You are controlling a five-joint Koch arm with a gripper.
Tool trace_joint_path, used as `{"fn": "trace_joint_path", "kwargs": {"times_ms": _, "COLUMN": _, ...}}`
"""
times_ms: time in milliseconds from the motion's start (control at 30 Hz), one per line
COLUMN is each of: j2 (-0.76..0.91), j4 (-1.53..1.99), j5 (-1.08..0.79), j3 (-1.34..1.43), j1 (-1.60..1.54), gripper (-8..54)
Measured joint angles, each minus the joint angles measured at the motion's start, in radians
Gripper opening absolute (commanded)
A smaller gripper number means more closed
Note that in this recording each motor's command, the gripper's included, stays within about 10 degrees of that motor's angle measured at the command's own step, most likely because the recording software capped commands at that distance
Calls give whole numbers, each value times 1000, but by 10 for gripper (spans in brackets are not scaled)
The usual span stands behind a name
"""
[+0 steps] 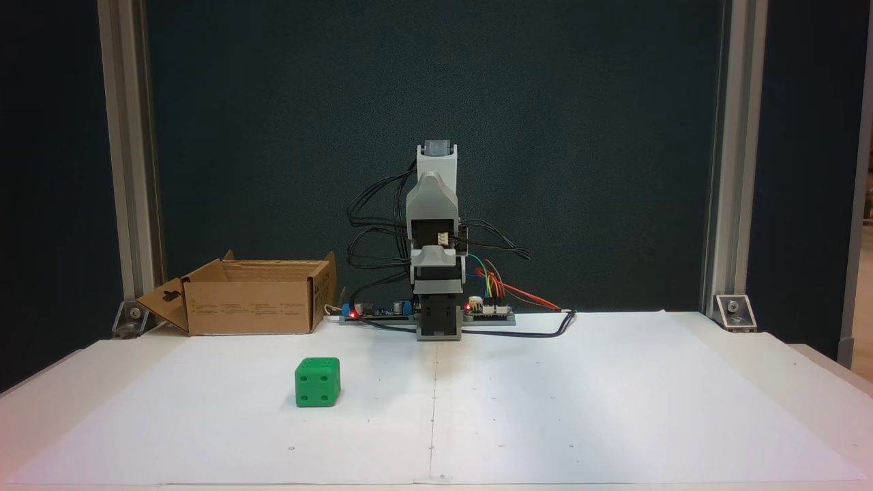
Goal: Grasp a green dice and put it in the bin.
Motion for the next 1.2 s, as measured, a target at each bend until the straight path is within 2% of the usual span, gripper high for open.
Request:
{"fn": "trace_joint_path", "kwargs": {"times_ms": 133, "j2": 0, "j4": 184, "j5": -55, "j3": 0, "j1": -213, "gripper": 430}}
{"fn": "trace_joint_path", "kwargs": {"times_ms": 233, "j2": 0, "j4": 192, "j5": -66, "j3": 0, "j1": -232, "gripper": 430}}
{"fn": "trace_joint_path", "kwargs": {"times_ms": 867, "j2": 0, "j4": 198, "j5": -69, "j3": -23, "j1": -222, "gripper": 431}}
{"fn": "trace_joint_path", "kwargs": {"times_ms": 1200, "j2": 0, "j4": 511, "j5": -63, "j3": -163, "j1": -94, "gripper": 433}}
